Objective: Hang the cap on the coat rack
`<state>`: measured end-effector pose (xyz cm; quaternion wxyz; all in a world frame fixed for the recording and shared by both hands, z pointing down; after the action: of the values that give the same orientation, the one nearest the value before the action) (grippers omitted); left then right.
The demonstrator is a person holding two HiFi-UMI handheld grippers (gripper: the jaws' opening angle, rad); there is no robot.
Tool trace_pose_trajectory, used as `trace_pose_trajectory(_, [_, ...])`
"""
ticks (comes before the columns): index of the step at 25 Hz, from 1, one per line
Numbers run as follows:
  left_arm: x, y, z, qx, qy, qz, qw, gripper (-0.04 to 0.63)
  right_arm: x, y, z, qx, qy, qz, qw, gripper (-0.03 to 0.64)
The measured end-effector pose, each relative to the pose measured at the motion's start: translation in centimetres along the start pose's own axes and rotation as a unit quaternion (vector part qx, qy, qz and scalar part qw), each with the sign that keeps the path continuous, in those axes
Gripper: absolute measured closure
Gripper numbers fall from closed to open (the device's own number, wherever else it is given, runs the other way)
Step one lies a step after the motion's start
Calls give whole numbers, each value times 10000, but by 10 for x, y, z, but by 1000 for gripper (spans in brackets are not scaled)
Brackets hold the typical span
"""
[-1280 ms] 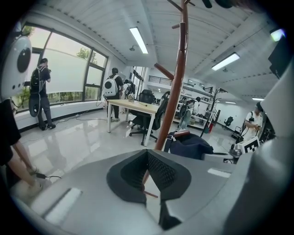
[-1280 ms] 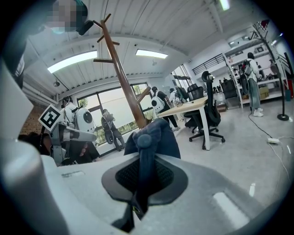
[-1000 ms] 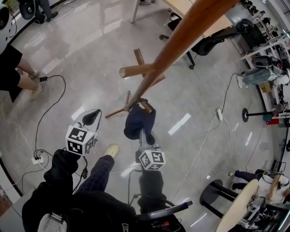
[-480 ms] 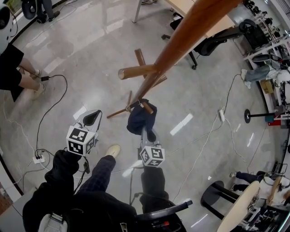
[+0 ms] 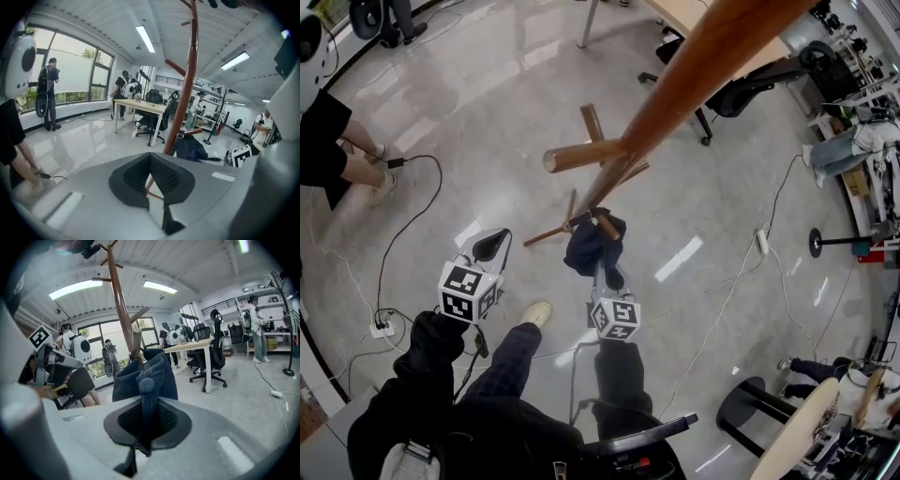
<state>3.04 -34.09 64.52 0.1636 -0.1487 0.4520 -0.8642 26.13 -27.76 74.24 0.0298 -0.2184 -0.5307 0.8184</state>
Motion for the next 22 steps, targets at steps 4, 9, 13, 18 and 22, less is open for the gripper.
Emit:
trace_pose_trajectory(4, [0, 0, 3, 7, 7, -7, 10000, 594, -7, -2, 9, 75, 12, -64, 10000, 601])
trace_pose_trajectory(9, [1, -1, 5, 18, 26, -12, 10000, 594, -16, -6, 20, 143, 18, -87, 9999, 601])
trace_pose_trajectory(13, [2, -1, 7, 28, 43, -35, 10000, 594, -21, -7, 29, 211, 14, -113, 9997, 601])
trace_pose_trajectory(18, [4, -5, 9, 67, 82, -42, 9999, 594, -25, -9, 40, 244, 78, -108, 9996, 601])
trace_pose_trajectory(22, [4, -4, 9, 58, 92, -46, 9999, 594, -28, -10, 48, 264, 131, -111, 9995, 600])
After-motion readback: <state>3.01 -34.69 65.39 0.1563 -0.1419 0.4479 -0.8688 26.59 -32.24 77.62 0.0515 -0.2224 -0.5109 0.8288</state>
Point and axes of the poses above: the fingertips, and each gripper's own axes: z forward along the fingers, x to its left, y out of its top, the point moved 2 cm from there along -z, backward along the fingers, and after that the axes turned 12 degrees about y, right-handed, at the moved point
